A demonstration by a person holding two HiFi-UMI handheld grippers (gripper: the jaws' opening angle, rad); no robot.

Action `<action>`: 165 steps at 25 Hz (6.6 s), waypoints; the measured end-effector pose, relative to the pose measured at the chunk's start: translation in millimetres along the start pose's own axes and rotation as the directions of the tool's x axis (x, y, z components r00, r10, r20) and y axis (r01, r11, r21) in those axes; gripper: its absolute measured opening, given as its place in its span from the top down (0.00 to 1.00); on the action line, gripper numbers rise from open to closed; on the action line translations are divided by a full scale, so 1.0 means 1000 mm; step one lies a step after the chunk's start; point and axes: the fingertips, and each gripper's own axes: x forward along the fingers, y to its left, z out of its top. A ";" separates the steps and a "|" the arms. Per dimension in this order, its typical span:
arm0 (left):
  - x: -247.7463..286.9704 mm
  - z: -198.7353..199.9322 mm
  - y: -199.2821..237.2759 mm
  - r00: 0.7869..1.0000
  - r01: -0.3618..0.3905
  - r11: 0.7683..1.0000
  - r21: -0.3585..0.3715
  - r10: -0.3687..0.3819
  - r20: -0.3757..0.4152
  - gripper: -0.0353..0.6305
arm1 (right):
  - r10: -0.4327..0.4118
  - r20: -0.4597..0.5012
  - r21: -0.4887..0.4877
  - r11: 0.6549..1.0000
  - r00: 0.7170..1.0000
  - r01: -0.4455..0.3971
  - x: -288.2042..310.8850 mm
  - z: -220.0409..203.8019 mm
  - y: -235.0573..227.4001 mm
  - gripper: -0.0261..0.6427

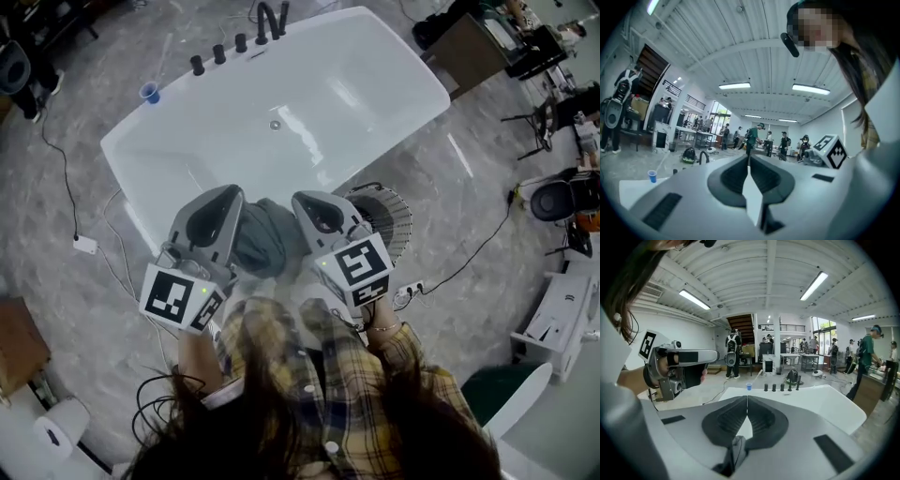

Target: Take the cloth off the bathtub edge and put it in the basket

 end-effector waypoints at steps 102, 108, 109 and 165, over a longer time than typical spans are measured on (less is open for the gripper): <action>-0.046 -0.498 0.021 0.604 -0.761 0.488 -0.428 0.290 -0.742 0.50 | 0.340 -0.646 0.006 0.898 0.683 -0.441 0.176 -0.379 0.047 0.62; -0.043 -0.498 0.022 0.609 -0.758 0.475 -0.448 0.267 -0.747 0.56 | 0.357 -0.632 0.020 0.895 0.688 -0.446 0.177 -0.380 0.048 0.68; -0.043 -0.497 0.022 0.609 -0.757 0.475 -0.449 0.265 -0.747 0.57 | 0.361 -0.630 0.027 0.895 0.688 -0.445 0.178 -0.380 0.048 0.69; 0.144 -0.186 -0.096 0.882 -0.203 0.927 -0.315 0.033 -0.470 0.71 | 0.064 -0.183 0.108 0.993 0.981 -0.045 -0.020 -0.111 -0.131 0.78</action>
